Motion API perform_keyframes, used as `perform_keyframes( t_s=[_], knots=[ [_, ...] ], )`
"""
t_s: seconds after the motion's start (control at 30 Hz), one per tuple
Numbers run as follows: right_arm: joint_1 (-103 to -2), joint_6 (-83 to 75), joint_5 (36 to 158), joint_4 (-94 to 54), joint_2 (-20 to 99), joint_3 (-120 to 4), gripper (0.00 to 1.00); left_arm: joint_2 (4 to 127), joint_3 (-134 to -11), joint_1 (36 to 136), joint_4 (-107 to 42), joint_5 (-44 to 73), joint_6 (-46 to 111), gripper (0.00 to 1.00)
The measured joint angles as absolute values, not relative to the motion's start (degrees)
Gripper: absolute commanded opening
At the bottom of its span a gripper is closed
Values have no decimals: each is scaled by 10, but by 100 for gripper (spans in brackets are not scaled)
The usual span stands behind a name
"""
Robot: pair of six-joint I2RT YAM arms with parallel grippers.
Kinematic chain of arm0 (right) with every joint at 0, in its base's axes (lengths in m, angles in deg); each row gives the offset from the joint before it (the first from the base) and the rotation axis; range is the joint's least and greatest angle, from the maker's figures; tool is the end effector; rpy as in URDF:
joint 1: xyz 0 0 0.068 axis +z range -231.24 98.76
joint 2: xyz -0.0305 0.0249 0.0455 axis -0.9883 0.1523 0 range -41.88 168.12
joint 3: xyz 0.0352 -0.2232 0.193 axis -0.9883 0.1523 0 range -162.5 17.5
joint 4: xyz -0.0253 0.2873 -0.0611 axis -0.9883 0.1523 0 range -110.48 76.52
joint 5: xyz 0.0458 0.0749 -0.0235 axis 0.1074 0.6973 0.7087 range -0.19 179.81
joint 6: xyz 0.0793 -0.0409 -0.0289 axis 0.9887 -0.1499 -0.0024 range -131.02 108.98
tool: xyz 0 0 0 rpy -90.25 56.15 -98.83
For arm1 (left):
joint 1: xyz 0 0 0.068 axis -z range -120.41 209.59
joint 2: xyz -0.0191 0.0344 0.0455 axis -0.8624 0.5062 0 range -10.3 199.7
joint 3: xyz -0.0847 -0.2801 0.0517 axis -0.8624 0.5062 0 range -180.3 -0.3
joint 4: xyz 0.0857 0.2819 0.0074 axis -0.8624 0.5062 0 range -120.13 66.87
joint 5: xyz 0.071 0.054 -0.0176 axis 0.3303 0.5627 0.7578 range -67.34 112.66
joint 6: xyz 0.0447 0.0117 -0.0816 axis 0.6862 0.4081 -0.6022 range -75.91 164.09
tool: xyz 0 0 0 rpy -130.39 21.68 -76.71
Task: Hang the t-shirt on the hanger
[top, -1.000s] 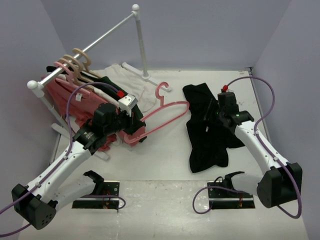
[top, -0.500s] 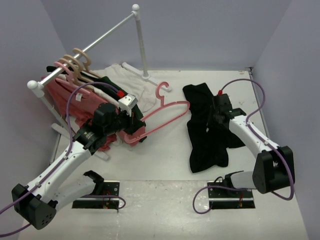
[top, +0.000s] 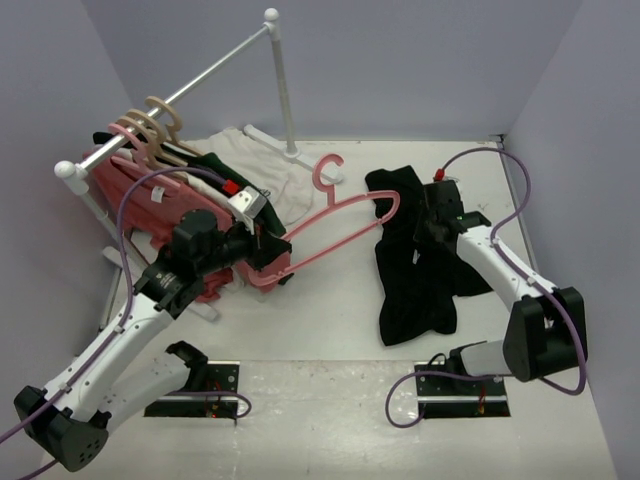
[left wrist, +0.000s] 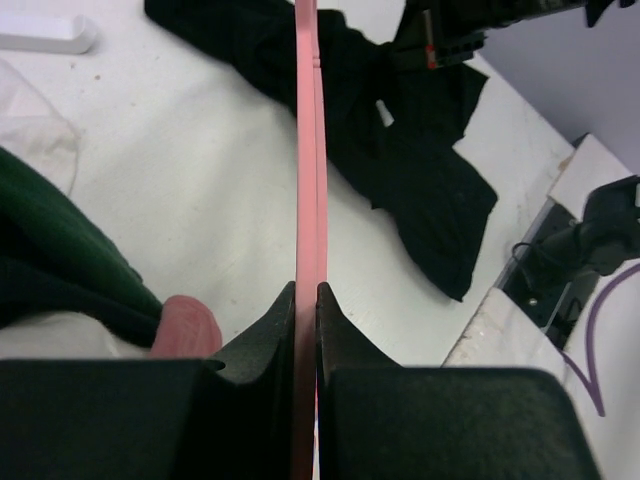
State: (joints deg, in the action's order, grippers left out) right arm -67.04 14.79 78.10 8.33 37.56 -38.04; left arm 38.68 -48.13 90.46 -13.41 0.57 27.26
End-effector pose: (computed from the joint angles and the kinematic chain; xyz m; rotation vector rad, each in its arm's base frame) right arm 0.3363 0.0675 0.2142 0.3338 2.4420 0.0470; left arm 0.2040 -0.1590 0.3392 0.5130 1.8994 -0.9213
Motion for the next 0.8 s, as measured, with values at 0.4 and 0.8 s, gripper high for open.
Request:
perform_keyframes(
  t_s=[0.4, 0.8],
  knots=[
    [-670, 142, 770, 127, 374, -508, 0, 403, -422, 917, -205, -112, 184, 0],
    [-670, 142, 768, 154, 386, -520, 0, 405, -405, 923, -223, -70, 166, 0]
  ],
)
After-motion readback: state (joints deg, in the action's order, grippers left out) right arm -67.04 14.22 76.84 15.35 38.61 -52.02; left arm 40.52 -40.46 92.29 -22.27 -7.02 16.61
